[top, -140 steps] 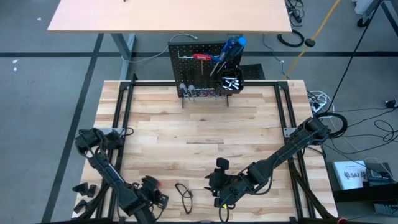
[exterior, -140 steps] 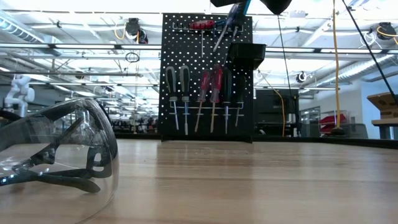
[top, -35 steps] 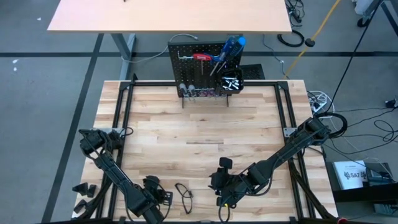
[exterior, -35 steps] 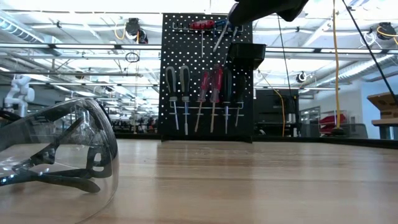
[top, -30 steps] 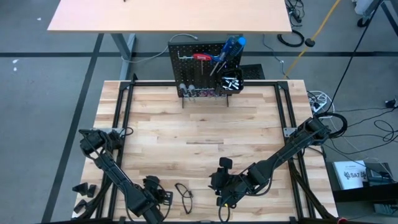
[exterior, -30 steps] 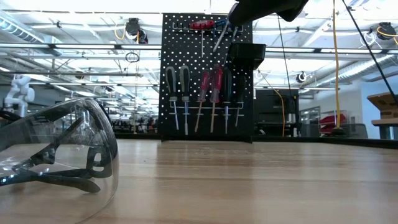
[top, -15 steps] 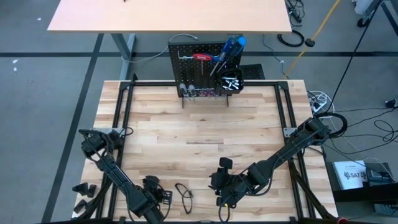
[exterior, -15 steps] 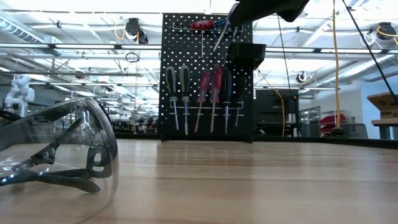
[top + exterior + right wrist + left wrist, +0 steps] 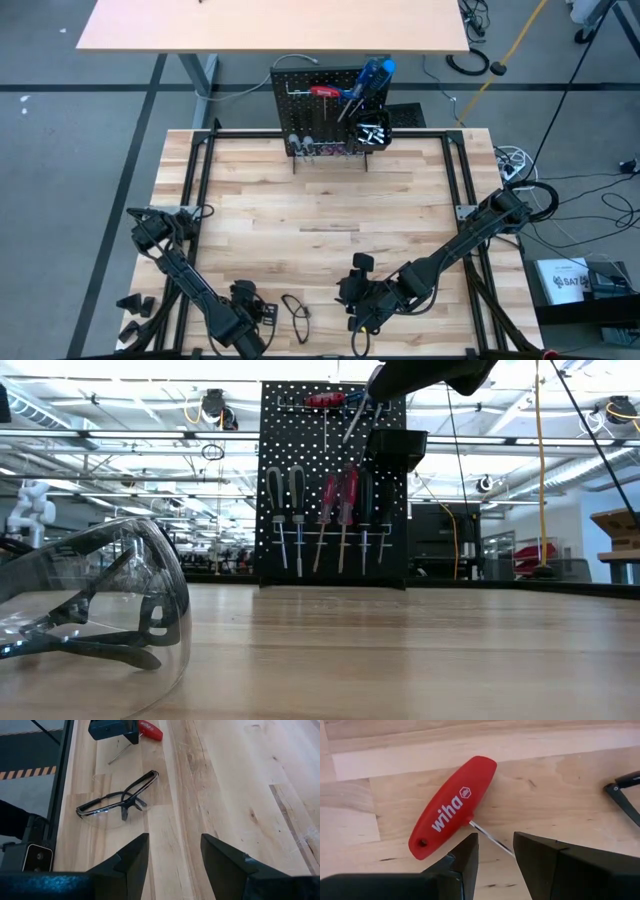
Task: Hang tools onto peg board
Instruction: Hang the allen wrench on the pegboard
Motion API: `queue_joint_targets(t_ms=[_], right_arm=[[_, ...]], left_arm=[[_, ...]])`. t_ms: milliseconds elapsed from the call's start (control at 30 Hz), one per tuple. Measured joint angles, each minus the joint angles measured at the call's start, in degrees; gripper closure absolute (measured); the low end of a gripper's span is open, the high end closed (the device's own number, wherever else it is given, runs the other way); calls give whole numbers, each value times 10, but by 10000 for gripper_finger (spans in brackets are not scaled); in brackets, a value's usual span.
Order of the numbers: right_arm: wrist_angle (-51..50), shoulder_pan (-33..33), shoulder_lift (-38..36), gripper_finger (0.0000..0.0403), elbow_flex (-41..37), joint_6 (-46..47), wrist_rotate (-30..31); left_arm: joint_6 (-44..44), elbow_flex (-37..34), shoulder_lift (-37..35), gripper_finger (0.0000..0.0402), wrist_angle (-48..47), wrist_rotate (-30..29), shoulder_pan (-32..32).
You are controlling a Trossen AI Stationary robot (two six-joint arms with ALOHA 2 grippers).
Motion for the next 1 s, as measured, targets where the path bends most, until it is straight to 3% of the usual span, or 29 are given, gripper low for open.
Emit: queue_joint_targets(t_ms=[467, 833, 1000], right_arm=[[-2, 3, 0, 232, 0, 2, 0], [-2, 3, 0, 232, 0, 2, 0], [-2, 3, 0, 232, 0, 2, 0]], left_arm=[[6, 0, 18, 272, 3, 12, -1], [61, 1, 19, 272, 0, 30, 3], [78, 1, 19, 299, 0, 37, 4]])
